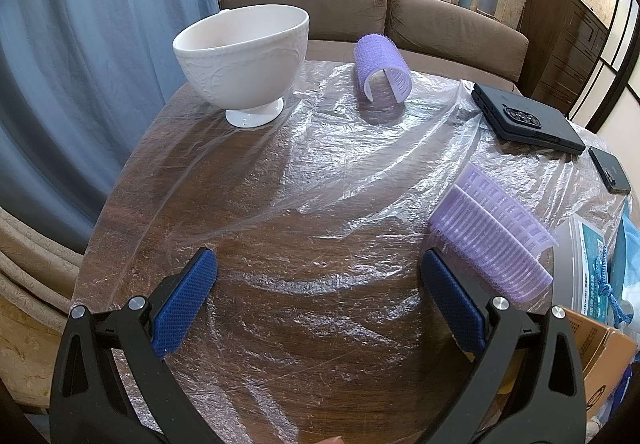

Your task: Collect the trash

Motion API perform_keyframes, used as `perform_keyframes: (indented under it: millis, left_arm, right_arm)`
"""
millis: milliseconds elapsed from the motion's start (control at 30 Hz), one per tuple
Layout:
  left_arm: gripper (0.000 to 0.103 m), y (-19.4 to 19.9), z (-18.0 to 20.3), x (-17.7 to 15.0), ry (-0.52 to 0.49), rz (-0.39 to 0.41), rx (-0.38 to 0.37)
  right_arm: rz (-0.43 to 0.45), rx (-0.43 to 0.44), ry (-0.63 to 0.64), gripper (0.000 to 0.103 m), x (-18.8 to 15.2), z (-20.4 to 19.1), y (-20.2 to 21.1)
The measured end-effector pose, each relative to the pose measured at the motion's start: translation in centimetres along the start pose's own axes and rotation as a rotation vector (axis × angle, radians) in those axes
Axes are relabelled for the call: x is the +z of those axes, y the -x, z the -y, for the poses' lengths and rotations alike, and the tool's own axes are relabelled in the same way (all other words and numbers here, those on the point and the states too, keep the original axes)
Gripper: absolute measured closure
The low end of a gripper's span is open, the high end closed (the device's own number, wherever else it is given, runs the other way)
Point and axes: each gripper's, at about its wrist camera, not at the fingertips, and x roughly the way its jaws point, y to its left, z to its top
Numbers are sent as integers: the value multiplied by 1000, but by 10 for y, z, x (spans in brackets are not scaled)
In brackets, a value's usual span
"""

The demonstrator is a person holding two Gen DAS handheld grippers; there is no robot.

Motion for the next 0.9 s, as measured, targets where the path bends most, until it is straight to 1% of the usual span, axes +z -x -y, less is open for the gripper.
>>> perform_keyframes:
  millis: [800,900]
  left_arm:
    - [1,0,0,0,-3,0,-1]
    - [1,0,-1,0,-15,-2,-9]
  right_arm:
    - [0,-8,-17,4,2,-3,1]
    - [16,-4,-23,4,-3,-1,8]
